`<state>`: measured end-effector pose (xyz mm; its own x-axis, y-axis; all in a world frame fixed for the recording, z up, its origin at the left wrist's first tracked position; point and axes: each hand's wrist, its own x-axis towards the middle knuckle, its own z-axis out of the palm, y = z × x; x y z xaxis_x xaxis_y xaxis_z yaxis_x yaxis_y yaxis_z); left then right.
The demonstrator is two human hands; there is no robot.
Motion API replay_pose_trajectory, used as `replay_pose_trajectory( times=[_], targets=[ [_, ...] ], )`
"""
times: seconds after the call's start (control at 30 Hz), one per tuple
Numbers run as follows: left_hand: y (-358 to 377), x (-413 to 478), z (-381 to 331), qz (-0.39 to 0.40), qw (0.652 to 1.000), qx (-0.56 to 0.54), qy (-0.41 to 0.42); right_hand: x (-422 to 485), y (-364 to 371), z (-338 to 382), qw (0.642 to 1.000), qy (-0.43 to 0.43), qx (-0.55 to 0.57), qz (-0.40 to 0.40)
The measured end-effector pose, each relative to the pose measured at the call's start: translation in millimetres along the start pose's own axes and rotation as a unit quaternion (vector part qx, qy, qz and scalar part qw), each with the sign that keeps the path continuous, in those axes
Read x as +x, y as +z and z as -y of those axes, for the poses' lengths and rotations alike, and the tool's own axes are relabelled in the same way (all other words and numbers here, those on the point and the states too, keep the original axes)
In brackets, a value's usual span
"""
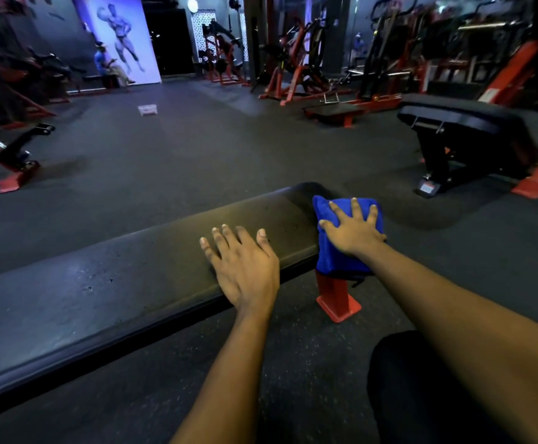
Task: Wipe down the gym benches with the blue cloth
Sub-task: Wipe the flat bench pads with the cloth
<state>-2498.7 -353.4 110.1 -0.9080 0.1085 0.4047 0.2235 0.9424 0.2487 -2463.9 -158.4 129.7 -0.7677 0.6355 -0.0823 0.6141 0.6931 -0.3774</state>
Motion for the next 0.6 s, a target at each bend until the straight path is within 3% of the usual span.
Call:
replay_pose_trajectory(
  times=[0.23,0.5,0.6],
  targets=[
    [1,1,2,0.012,1.000,0.012,0.023,-6,-8,-4,0.998,-0.024,-0.036,0.035],
    [3,2,0,-0.005,1.000,0.011,0.017,5,6,-7,0.995,-0.066,-0.021,-0.069],
    [5,3,-2,-0.009,1.000,0.018,0.011,29,1,-4,0.992,-0.084,-0.069,-0.068]
  ],
)
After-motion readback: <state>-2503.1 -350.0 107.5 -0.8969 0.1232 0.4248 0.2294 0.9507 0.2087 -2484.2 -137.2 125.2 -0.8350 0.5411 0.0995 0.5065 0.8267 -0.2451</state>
